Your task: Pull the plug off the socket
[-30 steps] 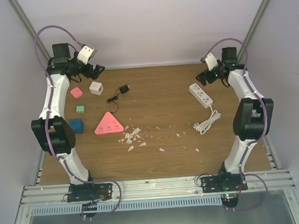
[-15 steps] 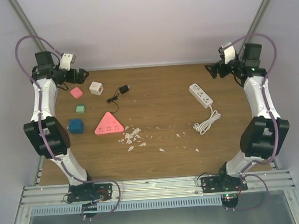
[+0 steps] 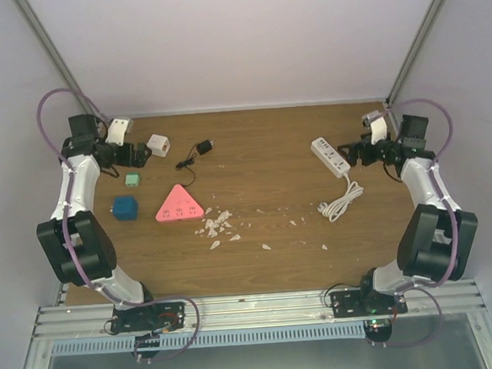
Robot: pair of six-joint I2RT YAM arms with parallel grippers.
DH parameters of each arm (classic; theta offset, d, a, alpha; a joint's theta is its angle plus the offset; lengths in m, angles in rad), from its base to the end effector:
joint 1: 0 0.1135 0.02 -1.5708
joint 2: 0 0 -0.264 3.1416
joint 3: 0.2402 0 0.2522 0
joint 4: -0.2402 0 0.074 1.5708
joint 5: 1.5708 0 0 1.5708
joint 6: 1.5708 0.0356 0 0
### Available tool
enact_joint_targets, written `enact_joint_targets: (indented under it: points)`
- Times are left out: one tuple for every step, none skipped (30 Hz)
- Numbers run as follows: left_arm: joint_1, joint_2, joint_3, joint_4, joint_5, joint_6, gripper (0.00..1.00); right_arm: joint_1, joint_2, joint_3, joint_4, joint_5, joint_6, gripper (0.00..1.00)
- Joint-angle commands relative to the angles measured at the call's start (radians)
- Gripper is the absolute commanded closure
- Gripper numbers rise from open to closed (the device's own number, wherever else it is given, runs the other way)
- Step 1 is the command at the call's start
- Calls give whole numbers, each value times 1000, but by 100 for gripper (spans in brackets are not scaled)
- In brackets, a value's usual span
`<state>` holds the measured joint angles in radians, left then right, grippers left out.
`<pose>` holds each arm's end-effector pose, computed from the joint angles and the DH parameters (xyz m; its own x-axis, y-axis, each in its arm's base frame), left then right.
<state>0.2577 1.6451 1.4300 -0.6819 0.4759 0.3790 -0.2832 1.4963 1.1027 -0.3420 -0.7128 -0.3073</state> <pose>0.3500 0.0754 0.3005 -0.6836 0.1600 -0.7121 0.3259 0.9399 -0.1018 0.3180 -0.0683 0.2705 -0.5372 -0.0820 -0.8394 -0.4371 0.8782 0.1940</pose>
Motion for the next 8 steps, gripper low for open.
enact_joint_targets:
  points:
    - [-6,-62,-71,89,-15,12,1,-8,-52,-53,44,-24,-22,0]
    - [-5,-67,-78,94,-18,12,1,-9,-55,-59,44,-25,-20,0]
    - [-6,-70,-85,96,-20,14,1,-9,-57,-63,47,-27,-17,0]
    - [-6,-73,-91,102,-20,14,1,-8,-57,-65,50,-30,-15,0]
    - [-7,-80,-96,107,-20,13,1,-8,-57,-66,52,-33,-12,0]
    - [-9,-80,-96,111,-23,12,1,-9,-56,-64,52,-37,-9,0]
    - [-9,-80,-94,111,-26,11,1,-8,-54,-62,54,-40,-7,1]
    - [-9,-80,-90,112,-32,9,1,-8,-53,-61,56,-44,-4,0]
